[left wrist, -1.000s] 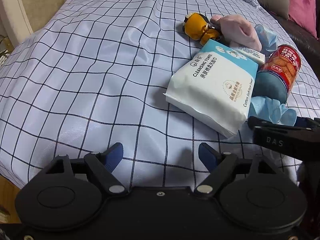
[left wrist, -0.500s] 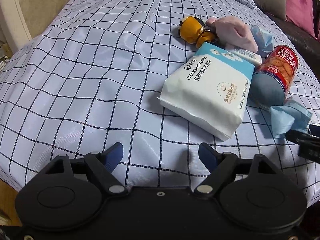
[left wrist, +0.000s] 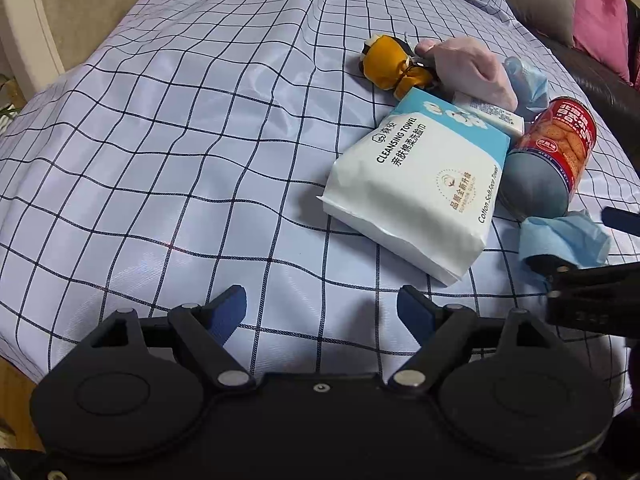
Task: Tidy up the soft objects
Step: 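Grasp the blue face mask with the right gripper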
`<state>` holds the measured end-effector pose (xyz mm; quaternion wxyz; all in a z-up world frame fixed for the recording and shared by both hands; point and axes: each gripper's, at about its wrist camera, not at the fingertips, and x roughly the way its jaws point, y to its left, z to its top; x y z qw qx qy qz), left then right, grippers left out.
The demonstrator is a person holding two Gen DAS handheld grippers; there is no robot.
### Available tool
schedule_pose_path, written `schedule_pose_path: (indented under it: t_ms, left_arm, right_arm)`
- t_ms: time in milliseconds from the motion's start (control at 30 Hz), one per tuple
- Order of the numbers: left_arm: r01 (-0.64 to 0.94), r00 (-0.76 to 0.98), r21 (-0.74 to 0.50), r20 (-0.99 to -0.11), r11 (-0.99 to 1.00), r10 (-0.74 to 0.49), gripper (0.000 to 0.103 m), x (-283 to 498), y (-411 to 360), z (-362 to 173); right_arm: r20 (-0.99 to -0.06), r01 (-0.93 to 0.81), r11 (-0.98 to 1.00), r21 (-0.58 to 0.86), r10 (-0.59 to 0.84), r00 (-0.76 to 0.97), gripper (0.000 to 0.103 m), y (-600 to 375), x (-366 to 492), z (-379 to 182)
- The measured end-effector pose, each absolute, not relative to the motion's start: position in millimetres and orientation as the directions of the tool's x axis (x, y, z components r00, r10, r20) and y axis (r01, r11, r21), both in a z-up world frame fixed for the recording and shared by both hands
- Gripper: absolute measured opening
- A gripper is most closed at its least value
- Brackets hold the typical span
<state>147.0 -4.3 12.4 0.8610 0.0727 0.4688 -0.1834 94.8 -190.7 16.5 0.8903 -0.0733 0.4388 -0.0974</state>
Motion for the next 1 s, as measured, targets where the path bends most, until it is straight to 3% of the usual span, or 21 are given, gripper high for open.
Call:
schedule_pose_path:
  t_ms: [100, 200, 267, 333, 633, 1000]
  left_arm:
    - [0.386, 0.493, -0.044, -0.834, 0.921, -0.247, 0.080, 146.6, -4.6, 11.9]
    - [0.384, 0.490, -0.048, -0.836, 0.922, -0.247, 0.080, 147.0, -4.6, 11.7]
    - [0.382, 0.490, -0.053, -0.835, 0.922, -0.251, 0.079, 147.3, -3.9, 12.2]
    - [0.382, 0.491, -0.054, -0.834, 0.923, -0.252, 0.079, 147.3, -3.5, 12.6]
    - [0.394, 0.497, -0.041, -0.831, 0.918, -0.250, 0.079, 144.9, -6.5, 12.7]
    - [0.417, 0.548, -0.014, -0.794, 0.909, -0.264, 0.080, 137.7, -13.1, 21.3]
  right_arm:
    - [-0.774, 0.096, 0.977, -0.192, -0.211, 0.597, 0.098, -190.0, 97.9, 10.6]
    - [-0.782, 0.092, 0.985, -0.147, -0.173, 0.598, 0.078, -189.8, 95.9, 10.6]
    - [-0.777, 0.103, 0.984, -0.147, -0.179, 0.603, 0.073, -188.3, 90.1, 15.1]
    - [-0.765, 0.095, 0.982, -0.161, -0.185, 0.616, 0.058, -186.5, 80.3, 19.8]
    - [-0.728, 0.151, 0.976, -0.157, -0.218, 0.650, 0.058, -194.4, 33.3, 48.6]
    - [-0.700, 0.346, 0.936, -0.065, -0.290, 0.652, 0.057, -243.4, 41.9, 71.4]
